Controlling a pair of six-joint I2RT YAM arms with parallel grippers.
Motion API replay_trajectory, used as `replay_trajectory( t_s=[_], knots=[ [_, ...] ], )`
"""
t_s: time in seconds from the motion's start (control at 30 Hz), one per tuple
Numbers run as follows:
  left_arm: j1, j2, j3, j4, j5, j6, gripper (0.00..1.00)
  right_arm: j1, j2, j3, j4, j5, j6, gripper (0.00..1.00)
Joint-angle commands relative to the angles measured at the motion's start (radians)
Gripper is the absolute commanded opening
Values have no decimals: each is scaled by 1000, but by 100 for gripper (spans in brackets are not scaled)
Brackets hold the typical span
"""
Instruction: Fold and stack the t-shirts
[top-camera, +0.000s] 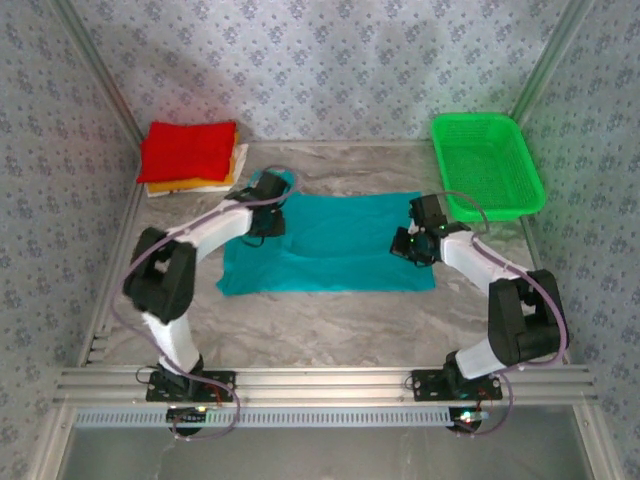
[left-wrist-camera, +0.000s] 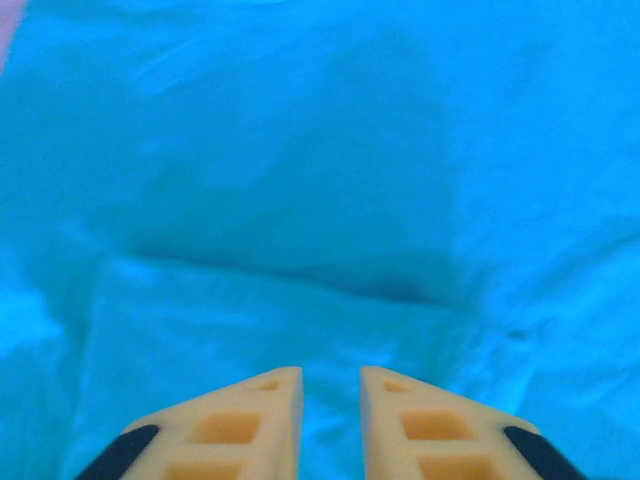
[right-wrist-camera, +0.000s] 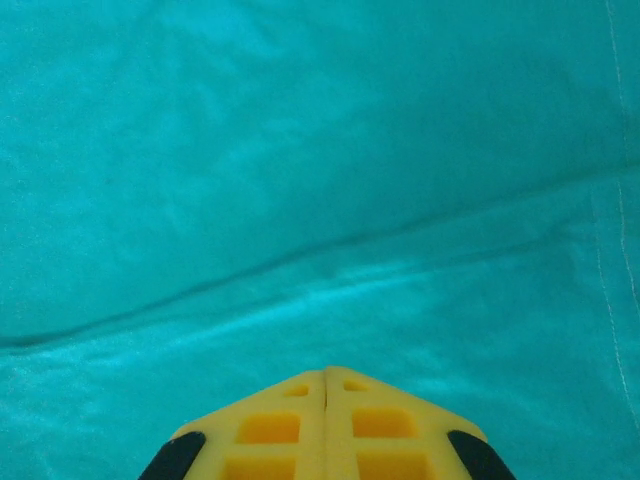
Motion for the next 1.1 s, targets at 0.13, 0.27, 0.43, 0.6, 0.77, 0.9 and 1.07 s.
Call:
replay_trajectory(
  t_s=[0.13,0.27,0.43,0.6,0.77,0.9,1.07],
  knots=[
    [92,-23,-175,177,129,-104,5,-8,188,98,4,13,19,0],
    [91,-28,-266,203,141,-131,5,-10,239,87,15,25,66,0],
    [90,-52,-373,220,145,-156,5,-13,204,-21,63,36,146,0],
    [75,-86,-470,214,149,-186,5,-28,98,-164,77,41,234,0],
    [20,-144,-510,155,151,-218,5,-50,-1,-221,51,46,245,0],
    [10,-218,-468,89,164,-214,6,-58,-30,-158,19,44,181,0],
    [53,-226,-138,-66,161,-38,19,-63,-48,6,-35,51,85,8]
  ],
)
